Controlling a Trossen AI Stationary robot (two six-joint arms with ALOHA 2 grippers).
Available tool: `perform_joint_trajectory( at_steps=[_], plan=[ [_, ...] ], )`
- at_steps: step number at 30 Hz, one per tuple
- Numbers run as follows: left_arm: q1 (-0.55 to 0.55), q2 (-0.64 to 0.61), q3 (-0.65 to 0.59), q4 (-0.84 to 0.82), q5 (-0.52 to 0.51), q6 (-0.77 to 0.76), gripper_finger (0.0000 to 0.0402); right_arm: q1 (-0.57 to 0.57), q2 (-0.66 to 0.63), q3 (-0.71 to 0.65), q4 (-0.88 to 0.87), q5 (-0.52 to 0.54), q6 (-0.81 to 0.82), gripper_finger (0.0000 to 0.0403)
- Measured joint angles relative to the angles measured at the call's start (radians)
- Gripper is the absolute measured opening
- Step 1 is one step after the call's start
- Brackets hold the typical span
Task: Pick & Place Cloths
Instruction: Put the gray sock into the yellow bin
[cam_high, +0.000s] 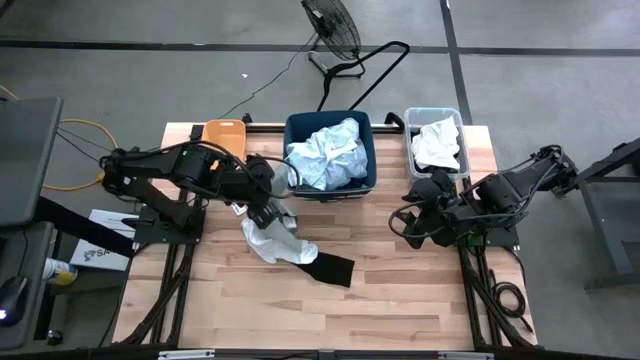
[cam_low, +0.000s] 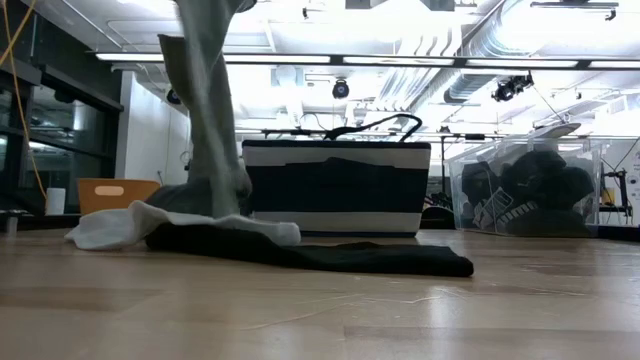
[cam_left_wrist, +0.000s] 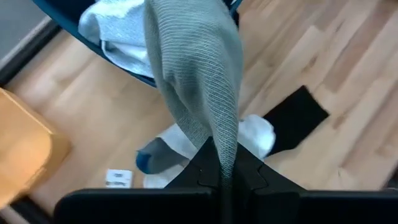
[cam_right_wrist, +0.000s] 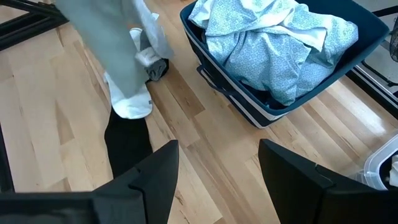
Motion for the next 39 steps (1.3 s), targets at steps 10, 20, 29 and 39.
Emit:
perform_joint_trajectory(
  at_steps=[10,20,29,39],
  plan=[
    [-0.002,-0.031,0.0,0.183,0.126,0.129,0.0002,0.0,0.0,0.0,0.0,-0.016,0.003,0.0213],
    [-0.081,0.075,-0.067,0.158,0.286,0.366,0.0002,0.0,0.0,0.0,0.0,-0.02,0.003,0.0213],
    [-0.21,0.156,-0.272,0.186,0.372,0.378,0.0002,0.0,0.0,0.0,0.001,-0.022,0.003,0.0213],
    [-0.311,0.156,-0.456,0.286,0.405,0.185,0.0029,0.0,0.0,0.0,0.0,-0.021,0.0,0.0213]
  ],
)
